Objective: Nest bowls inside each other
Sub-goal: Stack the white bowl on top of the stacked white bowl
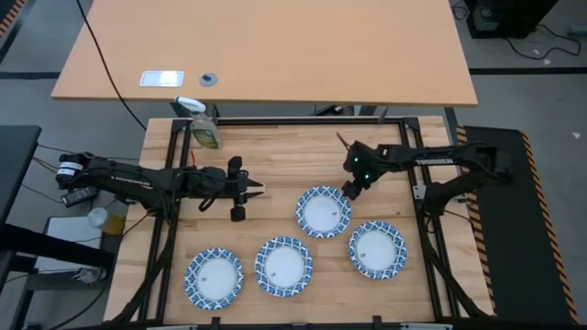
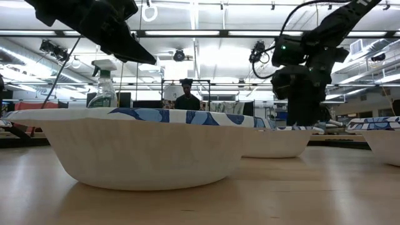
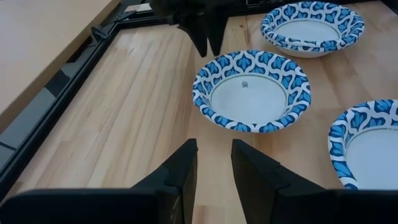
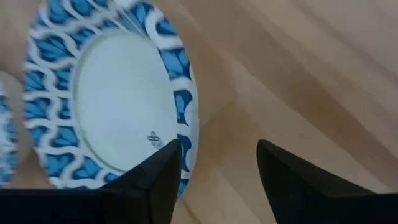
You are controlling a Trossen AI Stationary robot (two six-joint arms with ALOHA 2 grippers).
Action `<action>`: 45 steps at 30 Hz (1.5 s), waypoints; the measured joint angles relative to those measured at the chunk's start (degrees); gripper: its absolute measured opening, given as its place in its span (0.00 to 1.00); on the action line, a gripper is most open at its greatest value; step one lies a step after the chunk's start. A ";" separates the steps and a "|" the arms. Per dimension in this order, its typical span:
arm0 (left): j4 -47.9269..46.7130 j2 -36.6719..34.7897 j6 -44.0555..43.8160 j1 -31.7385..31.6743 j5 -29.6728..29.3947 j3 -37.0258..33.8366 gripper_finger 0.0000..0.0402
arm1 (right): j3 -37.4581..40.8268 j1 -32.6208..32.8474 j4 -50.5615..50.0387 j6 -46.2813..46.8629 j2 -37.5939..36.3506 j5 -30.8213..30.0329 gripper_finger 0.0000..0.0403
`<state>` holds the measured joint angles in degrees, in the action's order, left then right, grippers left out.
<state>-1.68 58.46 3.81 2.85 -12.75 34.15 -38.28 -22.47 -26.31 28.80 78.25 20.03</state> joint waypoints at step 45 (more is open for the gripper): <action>0.78 0.02 0.42 -0.04 0.00 0.00 0.26 | -0.02 7.10 4.92 4.60 -1.89 0.15 0.13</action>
<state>-0.90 58.48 4.23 2.81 -12.75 34.15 -38.30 -15.37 -21.38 33.40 76.36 20.19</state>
